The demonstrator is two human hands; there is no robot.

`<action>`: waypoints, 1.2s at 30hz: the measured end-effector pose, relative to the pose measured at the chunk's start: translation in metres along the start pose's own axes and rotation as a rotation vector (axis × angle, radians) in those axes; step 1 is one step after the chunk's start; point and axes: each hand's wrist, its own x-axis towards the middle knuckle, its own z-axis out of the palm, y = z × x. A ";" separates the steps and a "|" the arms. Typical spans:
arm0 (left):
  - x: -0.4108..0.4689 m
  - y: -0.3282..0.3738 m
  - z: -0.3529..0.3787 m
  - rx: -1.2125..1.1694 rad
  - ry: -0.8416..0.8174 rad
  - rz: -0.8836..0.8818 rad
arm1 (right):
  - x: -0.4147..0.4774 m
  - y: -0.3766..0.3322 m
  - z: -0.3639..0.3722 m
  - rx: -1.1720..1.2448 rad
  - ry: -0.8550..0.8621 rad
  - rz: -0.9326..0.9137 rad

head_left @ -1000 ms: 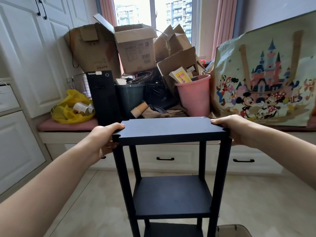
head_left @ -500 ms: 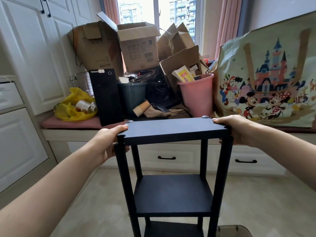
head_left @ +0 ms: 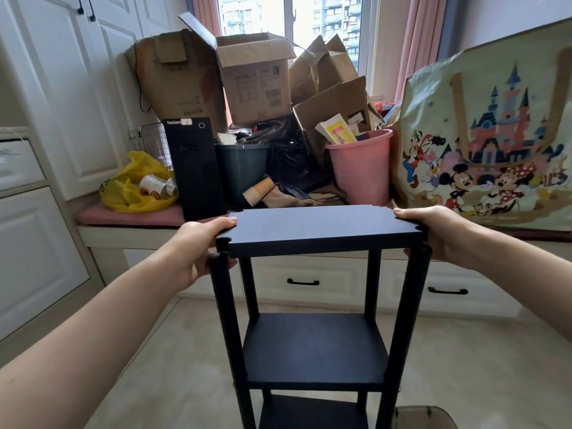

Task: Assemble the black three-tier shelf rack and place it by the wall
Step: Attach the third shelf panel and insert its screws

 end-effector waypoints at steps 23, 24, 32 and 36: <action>0.004 0.008 0.001 -0.095 0.051 0.096 | 0.004 -0.005 0.011 0.256 0.041 -0.040; 0.005 0.009 0.001 -0.090 0.058 0.097 | 0.004 -0.007 0.012 0.263 0.045 -0.047; 0.011 -0.002 -0.001 -0.038 0.042 0.011 | 0.003 -0.003 0.011 0.151 0.088 -0.022; 0.013 -0.001 0.002 -0.060 0.041 -0.003 | 0.004 -0.005 0.012 0.138 0.094 -0.028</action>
